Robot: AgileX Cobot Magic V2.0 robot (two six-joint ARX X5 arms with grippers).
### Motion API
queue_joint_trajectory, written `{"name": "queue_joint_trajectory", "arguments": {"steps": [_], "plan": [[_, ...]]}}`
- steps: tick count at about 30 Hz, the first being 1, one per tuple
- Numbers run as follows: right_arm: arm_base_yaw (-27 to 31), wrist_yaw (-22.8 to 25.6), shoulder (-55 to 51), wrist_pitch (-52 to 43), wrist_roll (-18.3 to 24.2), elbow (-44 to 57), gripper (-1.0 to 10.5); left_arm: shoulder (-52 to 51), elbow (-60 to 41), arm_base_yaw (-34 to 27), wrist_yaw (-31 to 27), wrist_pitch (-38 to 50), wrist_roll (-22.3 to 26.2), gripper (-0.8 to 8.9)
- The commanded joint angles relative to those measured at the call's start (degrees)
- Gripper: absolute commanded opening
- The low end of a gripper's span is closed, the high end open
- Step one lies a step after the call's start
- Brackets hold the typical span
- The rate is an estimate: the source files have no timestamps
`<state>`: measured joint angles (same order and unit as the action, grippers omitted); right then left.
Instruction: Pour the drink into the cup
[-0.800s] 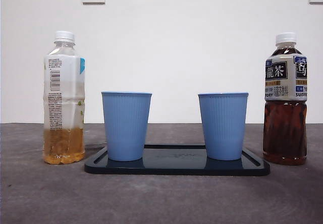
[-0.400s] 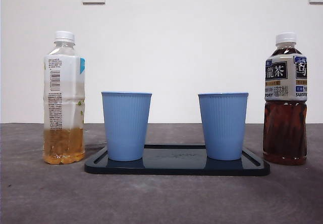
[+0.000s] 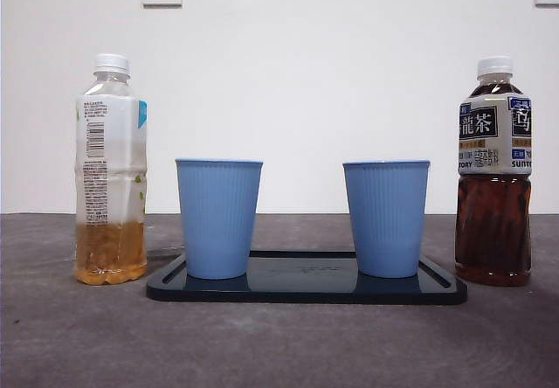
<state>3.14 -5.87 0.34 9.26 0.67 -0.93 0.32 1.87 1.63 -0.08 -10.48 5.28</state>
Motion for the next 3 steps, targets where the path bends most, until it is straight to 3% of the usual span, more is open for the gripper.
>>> {"name": "queue_joint_trajectory", "arguments": {"steps": [1, 3], "plan": [[0.2, 0.0, -0.1, -0.4, 0.2, 0.4, 0.1, -0.1, -1.2, -0.1, 0.0, -0.3, 0.6, 0.08], [0.2, 0.0, -0.1, -0.4, 0.2, 0.4, 0.1, -0.1, -1.2, -0.1, 0.0, -0.3, 0.6, 0.07]]}}
